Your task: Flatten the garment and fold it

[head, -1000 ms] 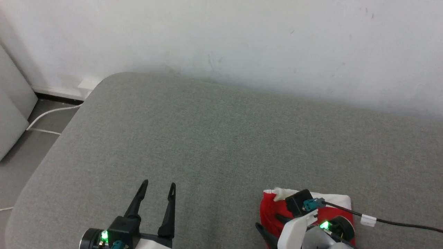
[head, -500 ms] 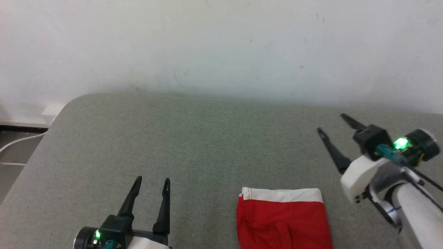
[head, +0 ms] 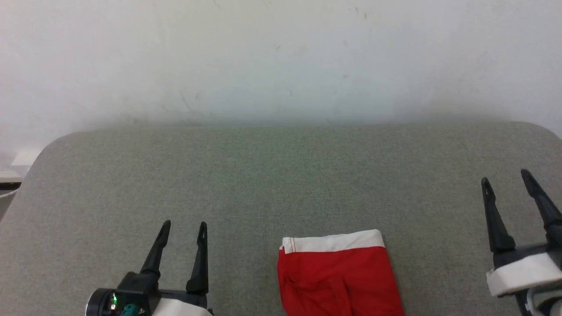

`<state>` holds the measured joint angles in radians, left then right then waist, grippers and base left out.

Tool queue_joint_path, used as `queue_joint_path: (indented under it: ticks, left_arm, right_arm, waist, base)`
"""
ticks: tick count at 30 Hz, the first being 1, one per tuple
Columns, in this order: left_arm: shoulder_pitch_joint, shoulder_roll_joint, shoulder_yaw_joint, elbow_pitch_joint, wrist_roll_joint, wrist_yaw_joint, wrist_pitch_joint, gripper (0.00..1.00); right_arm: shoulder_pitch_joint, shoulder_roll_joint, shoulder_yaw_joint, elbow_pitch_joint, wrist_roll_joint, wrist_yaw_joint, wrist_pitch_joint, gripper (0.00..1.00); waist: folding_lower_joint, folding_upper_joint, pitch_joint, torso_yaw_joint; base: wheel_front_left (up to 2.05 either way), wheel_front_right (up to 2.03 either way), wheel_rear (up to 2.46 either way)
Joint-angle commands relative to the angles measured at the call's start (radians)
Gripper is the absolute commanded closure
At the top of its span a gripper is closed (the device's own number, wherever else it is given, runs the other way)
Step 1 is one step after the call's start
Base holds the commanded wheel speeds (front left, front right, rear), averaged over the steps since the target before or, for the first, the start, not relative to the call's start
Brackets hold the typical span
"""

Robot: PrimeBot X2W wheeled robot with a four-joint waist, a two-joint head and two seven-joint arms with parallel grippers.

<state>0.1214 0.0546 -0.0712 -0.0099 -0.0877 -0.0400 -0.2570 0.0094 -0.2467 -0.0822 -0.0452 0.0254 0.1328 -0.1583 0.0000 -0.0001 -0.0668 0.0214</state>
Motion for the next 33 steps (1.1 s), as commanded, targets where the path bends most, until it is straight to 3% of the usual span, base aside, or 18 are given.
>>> queue_joint_path:
  ticks: [1, 8, 14, 20, 25, 33]
  left_arm:
    - [0.01, -0.004, 0.005, -0.003, -0.005, 0.005, -0.005, 0.0]
    - [0.036, -0.004, 0.023, -0.017, 0.0, 0.015, -0.005, 0.0]
    - [0.045, -0.004, 0.012, -0.029, 0.016, 0.017, -0.005, 0.0]
    - [0.034, -0.004, 0.001, -0.025, 0.014, 0.016, -0.005, 0.0]
    - [0.014, -0.004, -0.014, -0.019, 0.018, 0.008, -0.005, 0.0]
    - [-0.028, -0.004, -0.045, -0.008, 0.016, 0.014, -0.005, 0.0]
  right_arm:
    - [0.028, 0.026, -0.006, -0.018, -0.007, -0.002, -0.016, 0.0]
    - [0.146, 0.135, -0.008, -0.076, -0.033, -0.002, -0.069, 0.0]
    - [0.169, 0.158, -0.004, -0.07, -0.036, -0.002, -0.083, 0.0]
    - [0.174, 0.137, 0.016, -0.059, -0.015, -0.002, -0.051, 0.0]
    - [0.168, 0.053, 0.104, -0.047, 0.091, -0.002, 0.138, 0.0]
    - [0.095, -0.076, 0.213, -0.059, 0.401, -0.002, 0.619, 0.0]
  waist:
    - [0.0, 0.0001, 0.005, -0.006]
    - [0.0, 0.0001, 0.005, -0.017]
    - [0.0, 0.0001, 0.007, -0.007]
    - [0.0, 0.0001, 0.017, 0.009]
    - [0.0, 0.0001, 0.051, 0.032]
    - [0.0, 0.0001, 0.133, 0.079]
  base:
    - [0.0, 0.0, 0.0]
    - [0.0, 0.0, 0.0]
    - [0.0, 0.0, 0.0]
    - [0.0, 0.0, 0.0]
    - [0.0, 0.0, 0.0]
    - [0.0, 0.0, 0.0]
